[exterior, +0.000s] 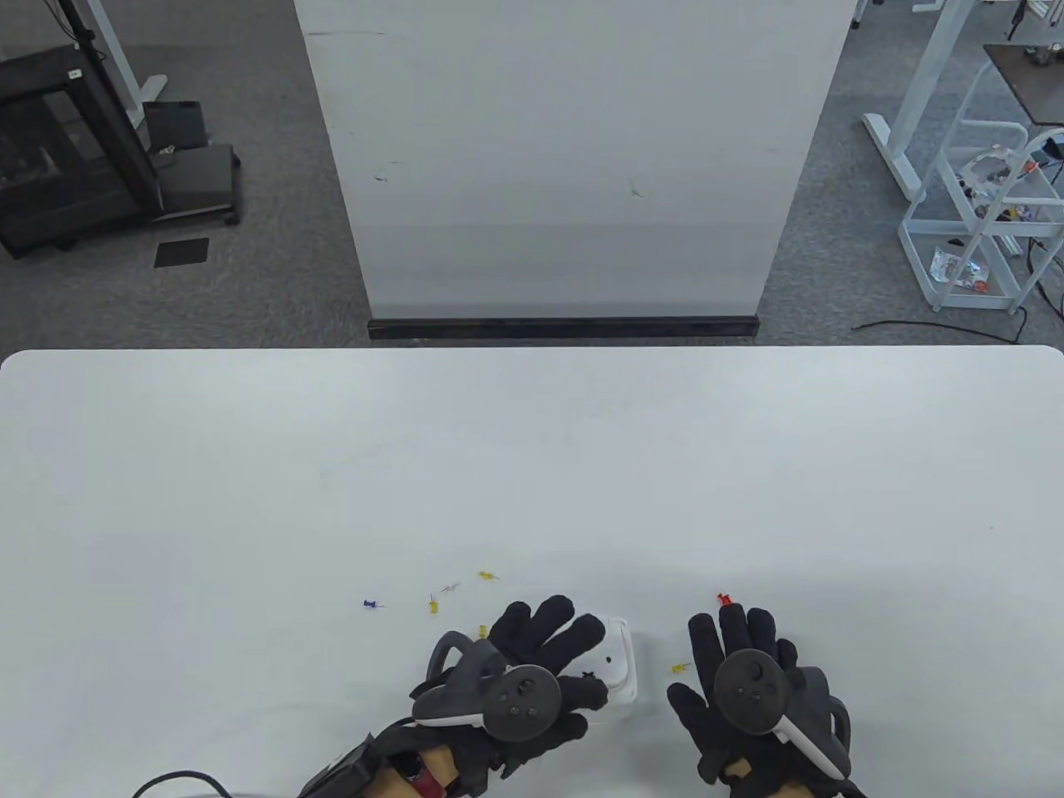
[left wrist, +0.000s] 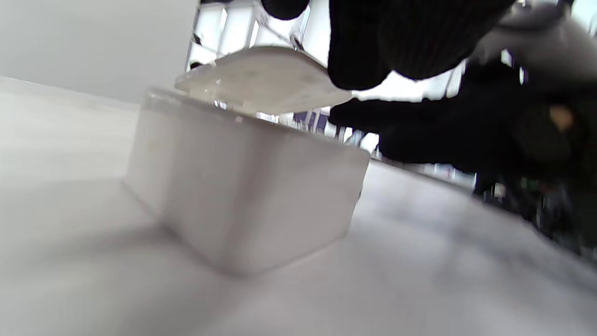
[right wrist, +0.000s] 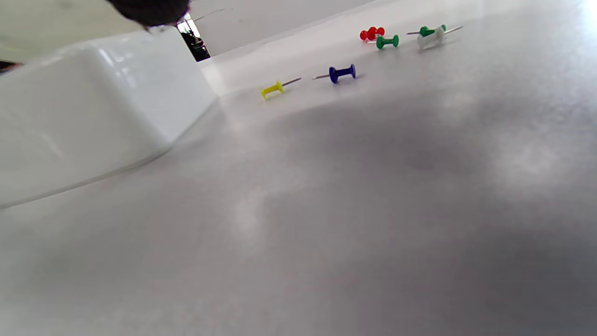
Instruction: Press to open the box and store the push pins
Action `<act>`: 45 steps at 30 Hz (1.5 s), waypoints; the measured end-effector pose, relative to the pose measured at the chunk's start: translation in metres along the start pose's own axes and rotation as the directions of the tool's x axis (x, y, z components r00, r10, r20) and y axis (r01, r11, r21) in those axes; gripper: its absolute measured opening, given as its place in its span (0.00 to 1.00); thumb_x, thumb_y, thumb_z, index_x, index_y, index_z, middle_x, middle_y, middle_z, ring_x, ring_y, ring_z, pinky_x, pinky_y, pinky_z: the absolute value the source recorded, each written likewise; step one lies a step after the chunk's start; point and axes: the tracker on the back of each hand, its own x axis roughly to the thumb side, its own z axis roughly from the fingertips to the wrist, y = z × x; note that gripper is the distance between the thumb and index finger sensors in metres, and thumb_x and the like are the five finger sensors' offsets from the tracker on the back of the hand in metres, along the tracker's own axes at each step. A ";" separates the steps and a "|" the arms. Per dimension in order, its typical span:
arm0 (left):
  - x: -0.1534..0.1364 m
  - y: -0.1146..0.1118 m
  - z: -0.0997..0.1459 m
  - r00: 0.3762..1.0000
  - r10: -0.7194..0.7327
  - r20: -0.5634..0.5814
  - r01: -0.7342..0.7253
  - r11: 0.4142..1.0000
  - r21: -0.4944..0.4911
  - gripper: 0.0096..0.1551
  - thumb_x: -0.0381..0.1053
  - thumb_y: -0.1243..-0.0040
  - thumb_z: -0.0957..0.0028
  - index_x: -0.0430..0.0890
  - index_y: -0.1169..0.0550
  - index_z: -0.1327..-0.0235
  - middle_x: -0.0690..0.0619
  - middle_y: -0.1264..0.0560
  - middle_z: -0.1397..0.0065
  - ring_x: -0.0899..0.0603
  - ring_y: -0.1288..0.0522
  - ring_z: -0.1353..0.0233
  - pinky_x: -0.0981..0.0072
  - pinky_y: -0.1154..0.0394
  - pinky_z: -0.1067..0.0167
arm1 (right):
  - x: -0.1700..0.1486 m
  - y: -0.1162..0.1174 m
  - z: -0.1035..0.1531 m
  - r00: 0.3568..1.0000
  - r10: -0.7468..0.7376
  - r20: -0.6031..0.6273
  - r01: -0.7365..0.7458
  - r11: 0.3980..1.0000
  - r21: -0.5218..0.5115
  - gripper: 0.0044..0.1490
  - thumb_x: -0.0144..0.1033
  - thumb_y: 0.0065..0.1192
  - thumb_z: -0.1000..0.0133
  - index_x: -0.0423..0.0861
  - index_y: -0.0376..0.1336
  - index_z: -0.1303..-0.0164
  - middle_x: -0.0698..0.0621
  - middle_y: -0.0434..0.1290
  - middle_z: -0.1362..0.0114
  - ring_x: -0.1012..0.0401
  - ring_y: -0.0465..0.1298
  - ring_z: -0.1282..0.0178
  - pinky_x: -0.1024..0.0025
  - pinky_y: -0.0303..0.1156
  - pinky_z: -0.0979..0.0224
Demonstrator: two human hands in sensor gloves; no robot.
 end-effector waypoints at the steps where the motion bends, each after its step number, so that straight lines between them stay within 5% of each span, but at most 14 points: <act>1: -0.002 0.001 -0.001 1.000 0.024 -0.013 -0.024 1.000 0.005 0.33 0.62 0.42 0.51 0.68 0.35 0.29 0.55 0.59 0.15 0.34 0.59 0.15 0.30 0.56 0.23 | 0.000 0.000 0.000 1.000 -0.003 0.000 0.003 1.000 -0.001 0.52 0.64 0.50 0.44 0.58 0.31 0.20 0.52 0.24 0.15 0.47 0.22 0.18 0.41 0.28 0.19; 3: -0.006 0.001 -0.006 0.995 -0.050 -0.083 0.045 0.997 -0.066 0.44 0.65 0.42 0.51 0.69 0.50 0.26 0.53 0.65 0.16 0.33 0.60 0.16 0.30 0.57 0.23 | -0.001 -0.001 -0.001 1.000 -0.020 -0.003 0.020 1.000 -0.001 0.52 0.64 0.50 0.44 0.58 0.31 0.20 0.52 0.24 0.15 0.47 0.22 0.18 0.41 0.28 0.19; 7: -0.010 -0.002 -0.016 0.988 -0.092 -0.127 0.079 0.991 -0.105 0.50 0.66 0.42 0.52 0.69 0.59 0.27 0.53 0.69 0.17 0.32 0.59 0.16 0.30 0.57 0.22 | 0.000 -0.001 -0.001 1.000 -0.023 0.003 0.023 1.000 0.004 0.52 0.64 0.50 0.44 0.58 0.31 0.20 0.52 0.24 0.15 0.47 0.22 0.18 0.41 0.28 0.19; 19: -0.016 -0.020 -0.036 0.983 -0.080 -0.163 0.041 0.972 -0.229 0.52 0.66 0.41 0.52 0.64 0.58 0.25 0.48 0.64 0.15 0.29 0.49 0.16 0.31 0.50 0.22 | 0.000 0.000 -0.001 0.999 -0.035 0.009 0.035 0.999 0.024 0.52 0.63 0.50 0.44 0.58 0.31 0.20 0.52 0.24 0.15 0.47 0.22 0.18 0.41 0.28 0.19; 24: -0.018 -0.017 -0.036 0.987 -0.031 -0.157 -0.003 0.977 -0.212 0.42 0.64 0.43 0.51 0.60 0.43 0.23 0.50 0.51 0.14 0.29 0.44 0.17 0.30 0.48 0.23 | -0.001 0.000 -0.001 0.999 -0.044 0.009 0.044 0.999 0.031 0.52 0.63 0.51 0.44 0.57 0.31 0.20 0.52 0.25 0.15 0.47 0.22 0.18 0.40 0.28 0.19; 34: -0.030 0.019 -0.045 0.954 0.196 -0.228 -0.230 0.964 -0.132 0.33 0.61 0.47 0.48 0.55 0.31 0.28 0.49 0.32 0.20 0.33 0.37 0.19 0.27 0.50 0.24 | -0.001 -0.001 -0.001 0.999 -0.052 0.009 0.052 0.998 0.036 0.52 0.63 0.50 0.44 0.57 0.31 0.20 0.51 0.25 0.15 0.47 0.22 0.18 0.40 0.28 0.19; 45: -0.067 0.038 -0.073 0.803 0.388 -0.452 -0.401 0.913 0.072 0.28 0.55 0.44 0.46 0.54 0.29 0.30 0.49 0.30 0.22 0.33 0.36 0.20 0.31 0.47 0.24 | -0.003 -0.003 -0.002 0.996 -0.090 0.008 0.090 0.995 0.041 0.52 0.63 0.50 0.43 0.57 0.32 0.19 0.51 0.25 0.14 0.47 0.22 0.18 0.40 0.28 0.19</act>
